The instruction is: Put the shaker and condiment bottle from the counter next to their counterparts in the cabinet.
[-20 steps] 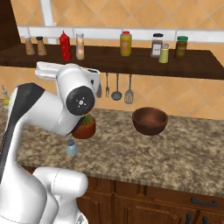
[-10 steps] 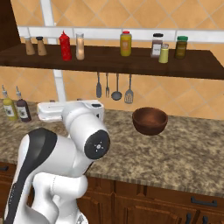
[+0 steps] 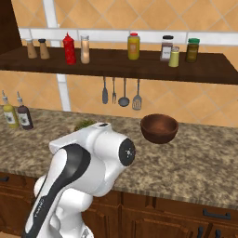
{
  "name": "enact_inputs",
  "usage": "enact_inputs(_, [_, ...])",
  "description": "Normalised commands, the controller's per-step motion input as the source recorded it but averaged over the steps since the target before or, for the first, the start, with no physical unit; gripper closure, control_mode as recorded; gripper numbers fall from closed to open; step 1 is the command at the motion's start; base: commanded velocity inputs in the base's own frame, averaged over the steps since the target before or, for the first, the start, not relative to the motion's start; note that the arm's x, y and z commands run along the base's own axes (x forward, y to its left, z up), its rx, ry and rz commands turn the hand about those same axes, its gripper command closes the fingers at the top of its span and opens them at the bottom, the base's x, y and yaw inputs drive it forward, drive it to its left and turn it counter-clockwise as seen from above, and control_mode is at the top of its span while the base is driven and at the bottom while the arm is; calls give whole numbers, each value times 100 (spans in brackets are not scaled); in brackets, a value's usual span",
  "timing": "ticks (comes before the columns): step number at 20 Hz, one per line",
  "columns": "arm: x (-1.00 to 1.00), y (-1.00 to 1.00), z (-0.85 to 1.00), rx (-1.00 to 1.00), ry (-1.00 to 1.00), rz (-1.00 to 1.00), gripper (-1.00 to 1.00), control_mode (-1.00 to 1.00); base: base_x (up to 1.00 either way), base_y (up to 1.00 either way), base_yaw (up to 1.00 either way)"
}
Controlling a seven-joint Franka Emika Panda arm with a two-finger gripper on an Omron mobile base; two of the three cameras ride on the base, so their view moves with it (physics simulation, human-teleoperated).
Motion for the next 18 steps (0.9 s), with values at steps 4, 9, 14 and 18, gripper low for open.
enact_inputs(4, [0, 51, -80, -23, -2, 21, -100, -100, 0, 0, 0])
enact_inputs(9, [0, 49, -74, -16, -1, 5, -100, -100, 0, 0, 0])
enact_inputs(14, [0, 30, -56, -4, 1, 0, -100, -100, 0, 0, 0])
enact_inputs(18, [9, 24, -55, -1, 1, 0, -100, -100, 0, 0, 0])
